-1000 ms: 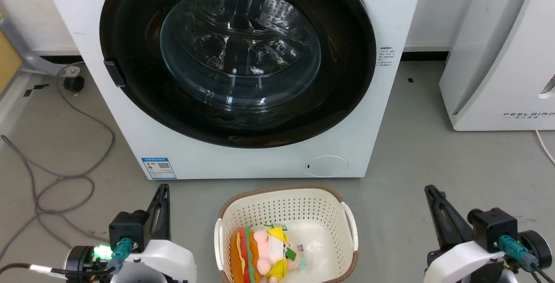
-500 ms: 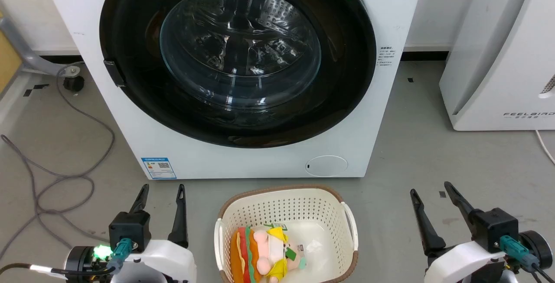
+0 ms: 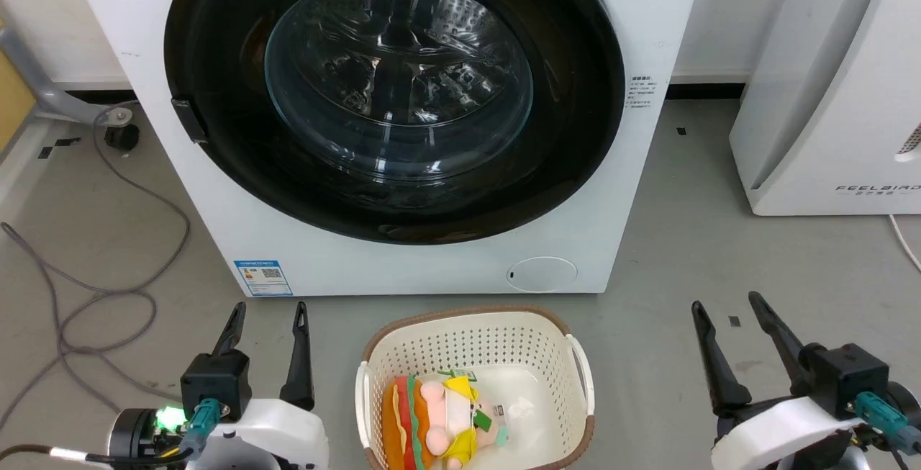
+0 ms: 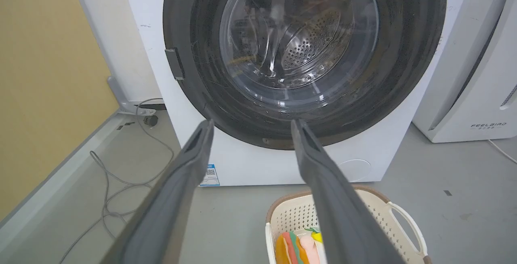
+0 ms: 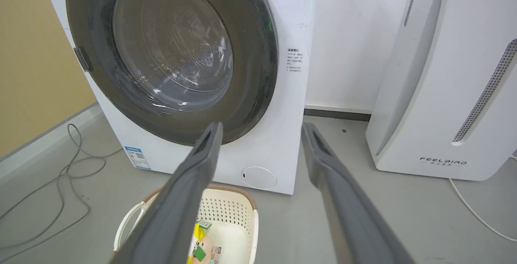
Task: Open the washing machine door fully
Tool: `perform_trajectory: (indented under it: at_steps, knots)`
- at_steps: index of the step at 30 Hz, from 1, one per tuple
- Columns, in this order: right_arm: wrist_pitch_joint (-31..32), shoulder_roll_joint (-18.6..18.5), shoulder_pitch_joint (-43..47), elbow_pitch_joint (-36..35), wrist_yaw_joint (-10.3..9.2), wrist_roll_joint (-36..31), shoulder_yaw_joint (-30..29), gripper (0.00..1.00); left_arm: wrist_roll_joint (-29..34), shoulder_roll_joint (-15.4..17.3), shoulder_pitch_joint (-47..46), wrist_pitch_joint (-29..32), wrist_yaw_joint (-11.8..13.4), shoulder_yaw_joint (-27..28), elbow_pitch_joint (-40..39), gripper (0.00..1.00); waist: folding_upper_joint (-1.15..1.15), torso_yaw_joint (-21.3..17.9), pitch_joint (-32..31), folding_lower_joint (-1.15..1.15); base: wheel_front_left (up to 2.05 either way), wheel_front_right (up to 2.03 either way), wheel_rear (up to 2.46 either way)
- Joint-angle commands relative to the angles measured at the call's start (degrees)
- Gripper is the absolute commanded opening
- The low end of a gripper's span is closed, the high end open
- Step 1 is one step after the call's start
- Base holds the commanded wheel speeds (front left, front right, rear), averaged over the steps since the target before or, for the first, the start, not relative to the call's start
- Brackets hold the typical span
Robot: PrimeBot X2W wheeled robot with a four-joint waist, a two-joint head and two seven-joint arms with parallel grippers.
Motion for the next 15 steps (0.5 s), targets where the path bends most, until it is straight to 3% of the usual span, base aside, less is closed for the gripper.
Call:
perform_trajectory:
  at_steps: [1,14,15]
  knots:
    - [-0.6,0.0,-0.1,-0.7,0.01,1.0,-0.2,1.00,-0.5,0.0,-0.3,-0.6,0.4,-0.1,-0.4,1.00,0.00,0.0,0.0,0.00,0.00,0.00,0.00]
    - [-2.2,0.0,-0.1,-1.4,0.01,6.1,-0.5,1.00,-0.6,0.0,-0.4,-2.2,1.5,-0.5,-0.8,1.00,0.00,0.3,0.1,0.00,0.00,0.00,0.00]
    - [-2.3,0.0,-0.1,-1.4,0.01,6.8,-0.5,0.85,-0.7,0.0,-0.4,-2.3,1.5,-0.5,-0.9,1.00,0.00,0.3,0.1,0.00,0.00,0.00,0.00]
